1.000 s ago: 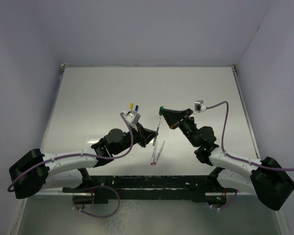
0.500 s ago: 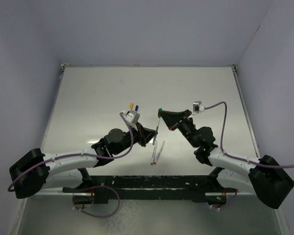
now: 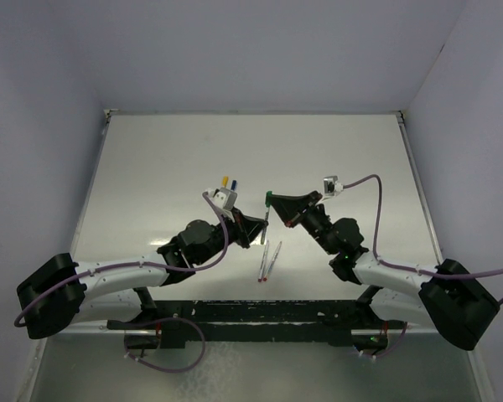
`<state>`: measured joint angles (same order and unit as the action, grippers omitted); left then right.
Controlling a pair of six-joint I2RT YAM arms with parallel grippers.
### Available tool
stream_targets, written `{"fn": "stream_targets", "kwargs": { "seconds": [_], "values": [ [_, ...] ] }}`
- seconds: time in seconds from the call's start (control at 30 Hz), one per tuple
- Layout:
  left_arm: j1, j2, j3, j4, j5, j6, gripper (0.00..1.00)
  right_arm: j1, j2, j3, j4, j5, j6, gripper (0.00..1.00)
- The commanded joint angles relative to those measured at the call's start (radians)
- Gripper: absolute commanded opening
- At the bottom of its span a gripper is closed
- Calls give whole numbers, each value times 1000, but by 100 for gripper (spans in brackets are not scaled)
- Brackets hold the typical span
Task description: Insert the pens into the pen caps
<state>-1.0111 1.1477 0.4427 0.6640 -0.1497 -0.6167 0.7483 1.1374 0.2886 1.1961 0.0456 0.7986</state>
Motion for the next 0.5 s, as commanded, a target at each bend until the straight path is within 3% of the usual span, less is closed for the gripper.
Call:
{"fn": "stream_targets", "kwargs": {
  "seconds": [0.0, 0.47],
  "values": [
    [-4, -20, 2, 99, -54, 24, 0, 16, 13, -2, 53, -46, 8, 0],
    [18, -24, 64, 125, -123, 103, 0, 78, 80, 19, -107, -61, -24, 0]
  ]
}}
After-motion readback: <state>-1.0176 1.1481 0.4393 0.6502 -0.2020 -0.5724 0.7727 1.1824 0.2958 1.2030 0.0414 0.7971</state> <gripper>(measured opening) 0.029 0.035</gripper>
